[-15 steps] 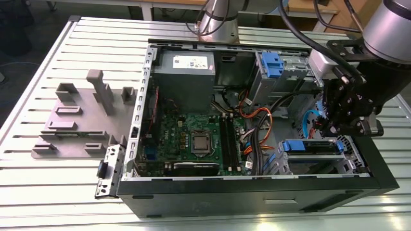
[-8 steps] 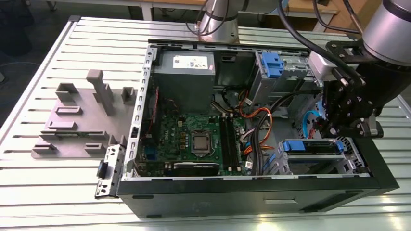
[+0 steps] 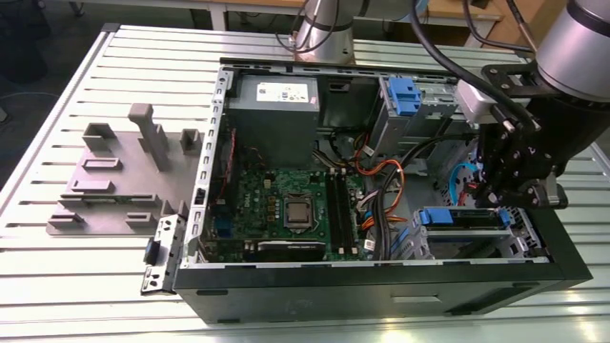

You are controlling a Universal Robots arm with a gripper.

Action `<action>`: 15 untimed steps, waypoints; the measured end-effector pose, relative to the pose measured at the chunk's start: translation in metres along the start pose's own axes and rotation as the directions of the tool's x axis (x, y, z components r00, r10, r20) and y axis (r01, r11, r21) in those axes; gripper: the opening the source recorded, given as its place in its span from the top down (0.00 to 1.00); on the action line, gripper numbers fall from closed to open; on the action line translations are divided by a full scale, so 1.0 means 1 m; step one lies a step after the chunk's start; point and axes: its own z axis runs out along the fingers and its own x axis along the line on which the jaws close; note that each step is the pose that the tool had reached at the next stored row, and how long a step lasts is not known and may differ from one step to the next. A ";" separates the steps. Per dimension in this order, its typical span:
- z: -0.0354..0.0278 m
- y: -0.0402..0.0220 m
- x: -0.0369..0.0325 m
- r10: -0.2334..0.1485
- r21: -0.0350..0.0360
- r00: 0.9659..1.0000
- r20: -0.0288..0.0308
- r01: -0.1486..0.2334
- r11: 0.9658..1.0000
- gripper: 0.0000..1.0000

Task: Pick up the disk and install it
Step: 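Insert the first disk wire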

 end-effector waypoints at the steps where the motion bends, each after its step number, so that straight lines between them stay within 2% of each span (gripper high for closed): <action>1: 0.0001 0.0007 0.0002 0.000 0.000 1.000 0.000 0.000 1.000 0.84; 5: 0.0007 0.0026 0.0015 0.000 0.000 1.000 0.001 0.000 1.000 0.84; 6: 0.0009 0.0030 0.0021 0.000 0.000 1.000 0.003 0.000 1.000 0.84; 11: 0.0018 0.0049 0.0056 0.002 0.000 1.000 0.025 -0.002 1.000 0.84; 13: 0.0023 0.0053 0.0074 0.003 0.001 0.999 0.032 -0.003 1.000 0.84; 15: 0.0030 0.0063 0.0087 0.003 0.001 0.999 0.036 -0.003 1.000 0.84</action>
